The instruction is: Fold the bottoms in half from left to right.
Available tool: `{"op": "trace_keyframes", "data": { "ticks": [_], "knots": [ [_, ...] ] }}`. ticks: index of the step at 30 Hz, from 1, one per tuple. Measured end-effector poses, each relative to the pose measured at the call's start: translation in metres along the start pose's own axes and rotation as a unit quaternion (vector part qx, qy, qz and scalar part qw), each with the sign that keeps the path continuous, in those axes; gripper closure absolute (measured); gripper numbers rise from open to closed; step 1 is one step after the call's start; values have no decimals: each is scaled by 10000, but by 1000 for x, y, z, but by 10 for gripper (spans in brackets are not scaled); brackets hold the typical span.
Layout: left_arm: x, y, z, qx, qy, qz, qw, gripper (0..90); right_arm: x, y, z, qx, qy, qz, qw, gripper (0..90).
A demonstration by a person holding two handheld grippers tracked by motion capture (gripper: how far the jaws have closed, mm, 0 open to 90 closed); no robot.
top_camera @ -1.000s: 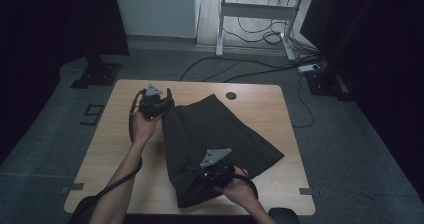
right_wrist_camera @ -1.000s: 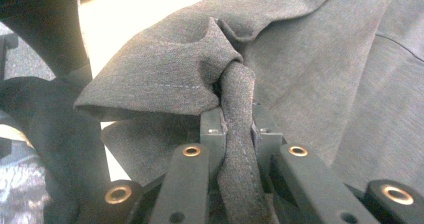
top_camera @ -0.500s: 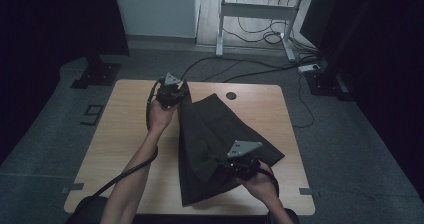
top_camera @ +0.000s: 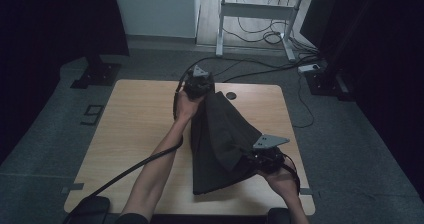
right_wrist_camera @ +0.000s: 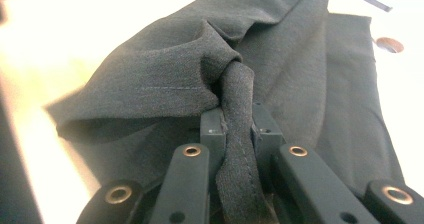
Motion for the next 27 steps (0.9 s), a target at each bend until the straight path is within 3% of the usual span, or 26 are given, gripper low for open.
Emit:
{"op": "trace_keyframes", "data": {
  "ticks": [4,9,12,13,15,16,18,19,22,24,27],
  "knots": [
    [11,-33,-2,-17,152,162,9998,862,23,-11,-17,214,-164,206,9994,807],
    [26,-64,0,-189,58,449,9988,860,48,-29,-33,247,-475,334,9980,798],
    [36,-79,4,-444,58,663,9968,800,59,-39,-38,245,-585,411,9971,749],
    [37,-80,6,-551,88,646,9963,720,61,-40,-39,242,-631,455,9967,707],
    [38,-78,8,-553,122,653,9963,558,70,-39,-43,293,-694,586,9954,548],
    [36,-74,8,-574,78,615,9964,558,70,-39,-43,293,-694,586,9954,548],
    [30,-62,8,-485,-2,527,9974,497,74,-33,-45,318,-755,604,9948,463],
    [27,-55,7,-409,-10,460,9981,477,76,-29,-46,327,-788,612,9945,441],
    [25,-34,0,27,-36,560,9984,352,80,-16,-48,389,-873,591,9937,408],
    [27,-19,-5,113,-193,613,9979,245,78,-6,-49,452,-915,532,9934,400],
    [35,0,-13,168,-389,677,9968,202,71,-1,-48,480,-913,486,9935,400]
  ]
}}
Point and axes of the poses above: each handheld gripper's, and its own axes: y roughly backward along the jaws, x roughly out of its underside, z roughly to its left, the point moved 7 cm from there along -y, roughly forward along the jaws, and after that the axes turned 7 degrees about y, right-handed, at the moved point
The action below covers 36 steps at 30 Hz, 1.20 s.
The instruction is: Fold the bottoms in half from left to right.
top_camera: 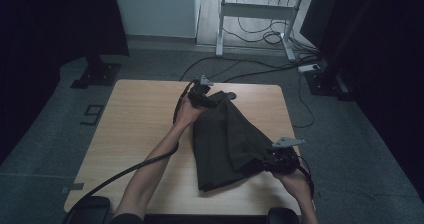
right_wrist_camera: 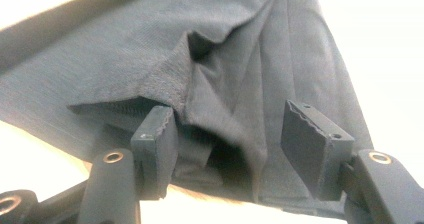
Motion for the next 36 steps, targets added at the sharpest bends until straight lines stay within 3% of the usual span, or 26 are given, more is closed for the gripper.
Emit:
{"op": "trace_keyframes", "data": {
  "ticks": [5,7,12,15,18,20,23,25,26,27,28,31,36],
  "knots": [
    [29,26,-21,374,8,34,9993,141,-24,5,14,-60,209,-176,9996,399],
    [46,33,-32,440,-106,92,9989,139,-33,2,21,-146,289,-246,9992,399],
    [87,41,-49,596,-160,324,9976,125,-52,-20,44,-363,431,-267,9981,372],
    [110,39,-55,563,-212,461,9971,122,-51,-31,50,-414,437,-175,9980,345],
    [134,35,-58,503,-227,612,9966,118,-42,-55,55,-409,360,126,9984,305],
    [144,31,-60,487,-194,650,9965,118,-35,-67,57,-393,339,269,9983,289],
    [151,27,-60,362,-334,636,9968,116,-24,-82,58,-300,351,517,9976,288],
    [152,25,-61,328,-343,588,9971,113,-20,-88,60,-280,401,653,9967,344],
    [152,24,-61,313,-343,588,9972,110,-18,-90,62,-315,436,749,9957,439],
    [152,24,-62,301,-353,593,9972,109,-13,-94,64,-276,524,906,9941,633],
    [152,24,-62,285,-368,595,9971,109,-13,-94,64,-276,524,906,9941,633],
    [152,23,-62,279,-354,620,9971,109,-14,-94,65,-189,610,1025,9927,880],
    [152,23,-62,289,-338,639,9970,110,-18,-84,65,-270,546,907,9940,900]
  ]
}}
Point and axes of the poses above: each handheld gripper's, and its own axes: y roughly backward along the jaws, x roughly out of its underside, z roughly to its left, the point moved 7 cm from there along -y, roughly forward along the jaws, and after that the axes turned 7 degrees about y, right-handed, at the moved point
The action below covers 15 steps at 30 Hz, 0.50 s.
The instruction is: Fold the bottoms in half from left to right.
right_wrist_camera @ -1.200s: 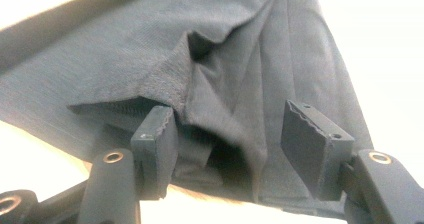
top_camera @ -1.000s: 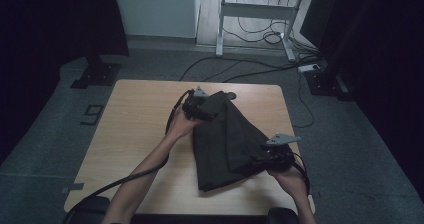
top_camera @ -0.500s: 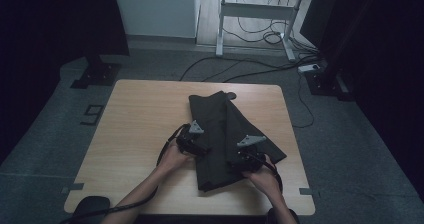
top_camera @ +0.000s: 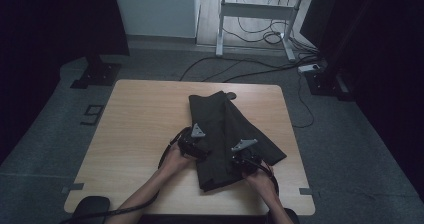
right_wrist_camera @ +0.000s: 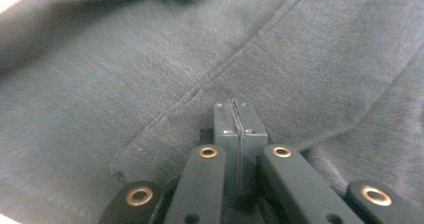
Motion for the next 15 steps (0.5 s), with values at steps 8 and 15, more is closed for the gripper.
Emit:
{"op": "trace_keyframes", "data": {
  "ticks": [8,15],
  "knots": [
    [0,0,0,-1,23,8,10000,110,-18,2,9,-298,-190,-379,9987,391],
    [0,0,0,-1,34,18,10000,111,-13,-12,15,-120,-145,-35,9998,868]
  ]
}}
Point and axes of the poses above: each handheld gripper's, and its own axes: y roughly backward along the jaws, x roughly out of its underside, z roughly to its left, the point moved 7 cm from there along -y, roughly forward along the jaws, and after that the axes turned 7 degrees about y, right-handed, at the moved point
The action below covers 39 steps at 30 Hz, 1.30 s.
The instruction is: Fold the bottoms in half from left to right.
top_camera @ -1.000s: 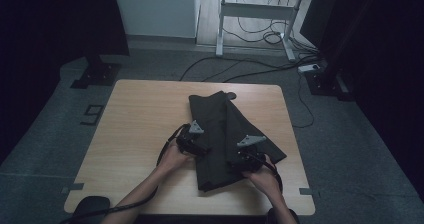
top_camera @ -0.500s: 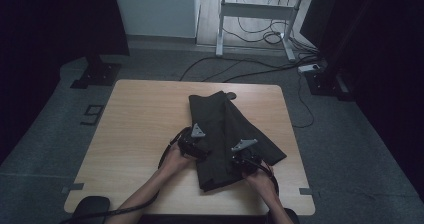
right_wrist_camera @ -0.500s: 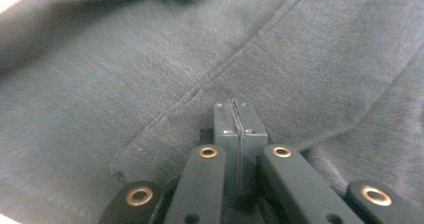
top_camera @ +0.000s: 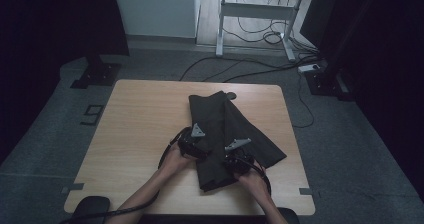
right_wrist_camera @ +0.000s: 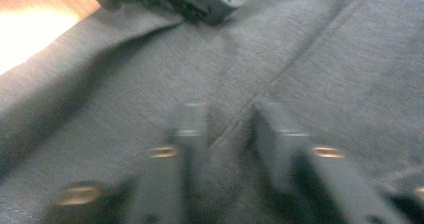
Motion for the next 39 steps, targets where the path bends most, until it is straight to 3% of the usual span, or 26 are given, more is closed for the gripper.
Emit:
{"op": "trace_keyframes", "data": {
  "ticks": [4,8,10,13,16,17,18,19,21,22,25,28,31,34,37,39],
  "knots": [
    [0,0,0,1,0,0,10000,111,-2,16,-7,192,15,-67,9998,878],
    [0,0,0,1,8,2,10000,111,-5,55,-34,591,-159,-399,9973,878],
    [0,0,0,1,10,0,10000,111,-5,74,-50,830,-274,-513,9948,877],
    [0,0,0,4,15,-2,10000,111,6,101,-85,1294,-545,-585,9884,877],
    [0,0,0,4,15,1,10000,111,26,110,-116,1547,-947,-492,9822,876],
    [0,0,0,6,16,0,10000,111,34,110,-126,1601,-1072,-426,9803,873],
    [0,0,0,9,16,1,10000,111,49,105,-141,1673,-1289,-291,9770,809],
    [0,0,0,17,20,-3,10000,111,49,105,-141,1673,-1289,-291,9770,809],
    [0,1,0,39,0,-28,10000,111,65,99,-158,1892,-1487,-47,9706,651],
    [-1,2,0,58,5,-29,10000,114,68,99,-162,1933,-1529,-48,9691,594],
    [-7,9,-1,127,115,-135,9998,140,63,102,-161,1832,-1510,-296,9710,434],
    [-18,21,-11,267,237,-325,9988,136,51,96,-150,1648,-1251,-438,9774,352],
    [-16,27,-26,292,72,-230,9993,99,48,79,-145,1524,-1177,-389,9805,308],
    [-4,25,-38,140,-128,-128,9997,90,57,54,-149,1522,-1302,-128,9796,295],
    [9,20,-43,7,-175,-7,9998,91,77,37,-162,1629,-1621,74,9732,290],
    [13,16,-42,-16,-117,14,9999,86,88,31,-166,1719,-1654,128,9710,288]
  ]
}}
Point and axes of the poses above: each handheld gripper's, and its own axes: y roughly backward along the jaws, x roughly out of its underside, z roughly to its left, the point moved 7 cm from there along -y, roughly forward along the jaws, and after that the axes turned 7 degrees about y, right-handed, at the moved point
